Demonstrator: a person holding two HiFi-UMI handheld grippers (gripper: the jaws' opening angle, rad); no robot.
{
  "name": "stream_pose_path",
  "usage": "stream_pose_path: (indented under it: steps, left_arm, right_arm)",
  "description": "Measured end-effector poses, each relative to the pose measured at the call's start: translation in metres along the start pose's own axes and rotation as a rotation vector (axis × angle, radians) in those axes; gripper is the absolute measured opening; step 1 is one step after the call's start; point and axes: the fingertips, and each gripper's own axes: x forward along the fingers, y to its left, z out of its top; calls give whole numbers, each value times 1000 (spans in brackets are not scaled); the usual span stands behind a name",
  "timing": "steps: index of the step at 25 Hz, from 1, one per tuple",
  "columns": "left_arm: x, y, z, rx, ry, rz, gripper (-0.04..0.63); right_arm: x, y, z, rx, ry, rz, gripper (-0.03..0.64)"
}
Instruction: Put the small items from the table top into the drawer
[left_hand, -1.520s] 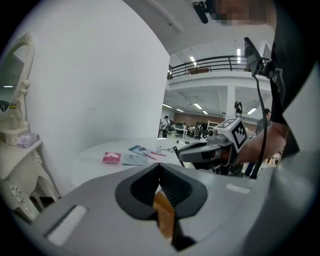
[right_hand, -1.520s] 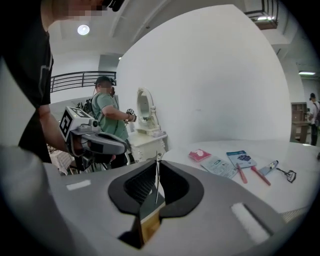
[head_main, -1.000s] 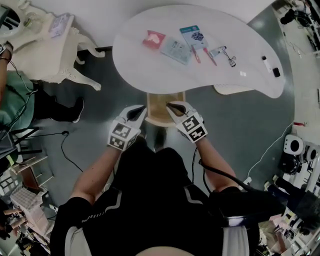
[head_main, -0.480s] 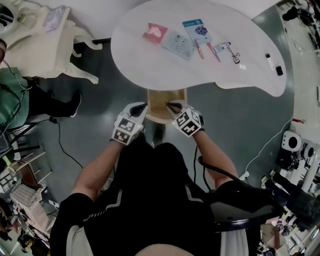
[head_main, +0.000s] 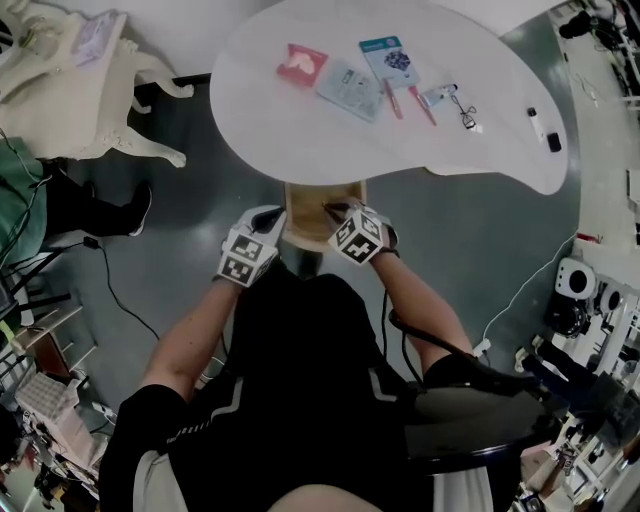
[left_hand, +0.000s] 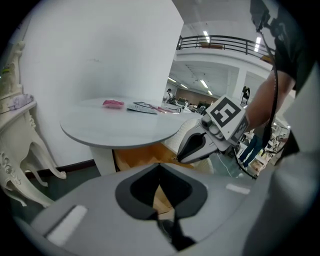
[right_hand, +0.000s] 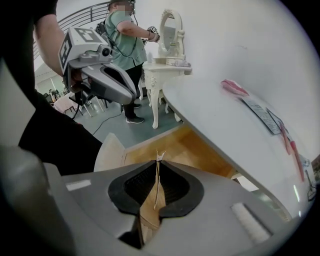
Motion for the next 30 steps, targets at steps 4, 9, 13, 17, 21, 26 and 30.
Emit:
stream_pose_path:
  steps: [4,9,13,17,21,26,30]
  left_arm:
    - [10,7,3,6,-11,21,0]
    - [12,4,-17,-18,33,10,2]
    - [9,13,-16,-49,11,41,1]
    - [11,23,-18,-58,1,66,0]
    - [15,26,-18,-67,-4,67,1]
    - [20,31,-21,-55,-4,60,2]
    - [23,33,-26,-29,7,52,2]
  right_arm:
    - [12,-2,-2,-56,21,24,29]
    - [29,-3,-7,-93,40,49,29]
    - [43,-4,-6,-126,57,70,29]
    - [56,-7,-3,-154,67,86,29]
    - [72,0,-7,-216,108,126,29]
    - [96,1,-16,-273,152,143,29]
    - [113,2,-27,-313,194,158,29]
